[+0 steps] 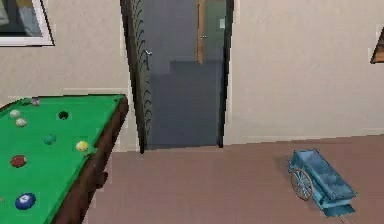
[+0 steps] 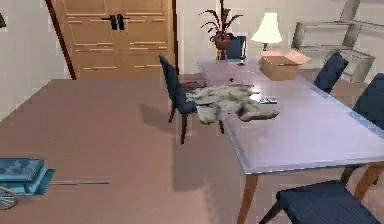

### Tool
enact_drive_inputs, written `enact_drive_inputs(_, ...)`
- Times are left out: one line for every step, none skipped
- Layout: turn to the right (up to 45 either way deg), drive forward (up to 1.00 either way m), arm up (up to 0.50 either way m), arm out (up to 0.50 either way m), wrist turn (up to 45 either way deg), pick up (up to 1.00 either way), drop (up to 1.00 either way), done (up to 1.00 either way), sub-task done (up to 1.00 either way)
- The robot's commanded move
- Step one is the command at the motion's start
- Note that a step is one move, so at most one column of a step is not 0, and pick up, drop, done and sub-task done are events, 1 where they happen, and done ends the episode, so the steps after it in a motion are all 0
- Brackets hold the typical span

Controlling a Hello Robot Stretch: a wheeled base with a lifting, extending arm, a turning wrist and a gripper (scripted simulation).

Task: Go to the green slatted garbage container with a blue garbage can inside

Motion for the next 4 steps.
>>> enact_drive_inputs(0.0,1.00,0.00,0.00,0.0,0.00,0.00,0.00,0.00)
enact_drive_inputs(-3.0,0.00,0.00,0.00,0.0,0.00,0.00,0.00,0.00)
enact_drive_inputs(0.0,1.00,0.00,0.00,0.0,0.00,0.00,0.00,0.00)
enact_drive_inputs(0.0,0.25,0.00,0.00,0.0,0.00,0.00,0.00,0.00)
